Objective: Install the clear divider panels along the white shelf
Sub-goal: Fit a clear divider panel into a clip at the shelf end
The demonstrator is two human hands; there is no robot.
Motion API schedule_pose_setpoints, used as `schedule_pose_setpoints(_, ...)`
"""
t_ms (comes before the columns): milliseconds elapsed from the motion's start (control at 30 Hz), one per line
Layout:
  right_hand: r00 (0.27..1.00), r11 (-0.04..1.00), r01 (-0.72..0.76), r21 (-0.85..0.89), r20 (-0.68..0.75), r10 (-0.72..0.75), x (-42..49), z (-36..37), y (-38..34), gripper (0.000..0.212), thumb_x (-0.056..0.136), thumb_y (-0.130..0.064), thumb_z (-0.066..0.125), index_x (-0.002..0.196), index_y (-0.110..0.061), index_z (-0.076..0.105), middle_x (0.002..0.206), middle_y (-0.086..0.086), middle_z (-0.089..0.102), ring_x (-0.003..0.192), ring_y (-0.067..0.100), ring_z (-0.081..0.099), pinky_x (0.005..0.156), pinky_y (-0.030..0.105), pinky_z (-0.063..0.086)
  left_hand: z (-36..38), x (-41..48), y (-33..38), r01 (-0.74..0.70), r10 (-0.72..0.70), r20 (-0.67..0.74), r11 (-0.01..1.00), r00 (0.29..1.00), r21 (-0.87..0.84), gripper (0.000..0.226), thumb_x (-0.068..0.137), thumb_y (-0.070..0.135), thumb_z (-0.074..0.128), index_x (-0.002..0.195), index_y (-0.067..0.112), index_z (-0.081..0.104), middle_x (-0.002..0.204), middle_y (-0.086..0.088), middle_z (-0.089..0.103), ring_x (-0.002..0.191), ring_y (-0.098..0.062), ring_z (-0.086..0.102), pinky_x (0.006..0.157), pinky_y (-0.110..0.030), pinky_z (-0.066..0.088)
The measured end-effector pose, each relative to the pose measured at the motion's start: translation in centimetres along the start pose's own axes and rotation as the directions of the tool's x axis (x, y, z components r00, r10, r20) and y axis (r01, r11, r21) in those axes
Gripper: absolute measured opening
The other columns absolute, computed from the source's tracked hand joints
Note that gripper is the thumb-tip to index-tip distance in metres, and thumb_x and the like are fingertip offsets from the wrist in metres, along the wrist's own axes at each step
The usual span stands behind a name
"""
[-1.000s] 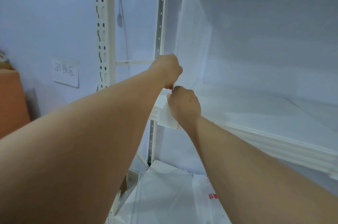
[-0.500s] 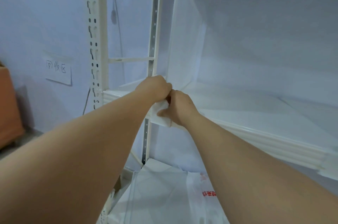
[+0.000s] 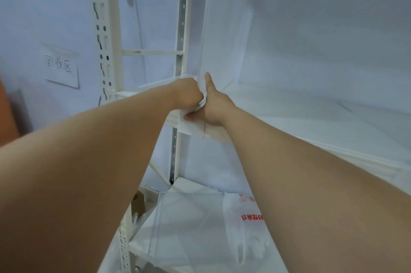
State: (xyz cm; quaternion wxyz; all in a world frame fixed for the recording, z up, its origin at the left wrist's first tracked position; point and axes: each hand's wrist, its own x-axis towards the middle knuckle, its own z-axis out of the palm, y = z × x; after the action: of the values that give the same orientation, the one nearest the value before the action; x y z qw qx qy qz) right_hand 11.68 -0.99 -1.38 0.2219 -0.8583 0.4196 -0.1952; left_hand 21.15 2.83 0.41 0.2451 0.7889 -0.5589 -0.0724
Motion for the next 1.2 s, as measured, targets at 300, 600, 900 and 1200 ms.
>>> schedule_pose_setpoints(300, 1.000, 0.995, 0.014, -0.100, 0.008, -0.013, 0.1, 0.2, -0.1, 0.099, 0.083, -0.039, 0.066, 0.153, -0.016, 0.001, 0.148, 0.001, 0.040, 0.135, 0.023, 0.040, 0.099, 0.027, 0.037, -0.3, -0.3, 0.1, 0.005, -0.005, 0.015, 1.000, 1.000, -0.002, 0.040, 0.095, 0.014, 0.041, 0.056, 0.009, 0.033, 0.058, -0.006, 0.035, 0.051, -0.018, 0.030, 0.048, -0.025, 0.023)
schedule_pose_setpoints(600, 1.000, 0.994, 0.011, -0.112, 0.004, -0.011, 0.4, 0.3, 0.2, 0.094, 0.082, -0.038, 0.068, 0.152, -0.014, 0.010, 0.146, 0.001, 0.043, 0.134, 0.023, 0.041, 0.098, 0.028, 0.037, 0.0, -0.4, -0.1, 0.002, -0.001, -0.005, 0.999, 1.000, 0.041, 0.041, 0.097, 0.017, 0.039, 0.056, 0.011, 0.034, 0.059, -0.004, 0.037, 0.052, -0.015, 0.032, 0.048, -0.024, 0.023)
schedule_pose_setpoints(900, 1.000, 0.977, -0.010, -0.213, -0.009, 0.008, 0.5, 0.9, 0.1, 0.089, 0.082, -0.044, 0.065, 0.149, -0.010, 0.017, 0.133, 0.006, 0.054, 0.124, 0.027, 0.050, 0.085, 0.028, 0.040, -0.6, -0.9, -0.4, 0.003, 0.019, -0.259, 0.997, 0.966, 0.082, 0.036, 0.094, 0.037, 0.040, 0.067, 0.014, 0.042, 0.072, -0.003, 0.049, 0.072, -0.026, 0.049, 0.061, -0.029, 0.035)
schedule_pose_setpoints(1200, 0.999, 0.945, -0.003, -0.326, 0.047, 0.019, 0.3, 0.7, -0.3, 0.088, 0.088, -0.047, 0.059, 0.149, -0.007, 0.011, 0.132, 0.011, 0.056, 0.120, 0.029, 0.053, 0.090, 0.033, 0.042, -0.7, -0.5, 0.5, 0.031, -0.006, -0.264, 0.995, 0.964, 0.090, 0.025, 0.092, 0.019, 0.038, 0.067, 0.012, 0.039, 0.070, -0.004, 0.044, 0.063, -0.023, 0.044, 0.051, -0.027, 0.029)
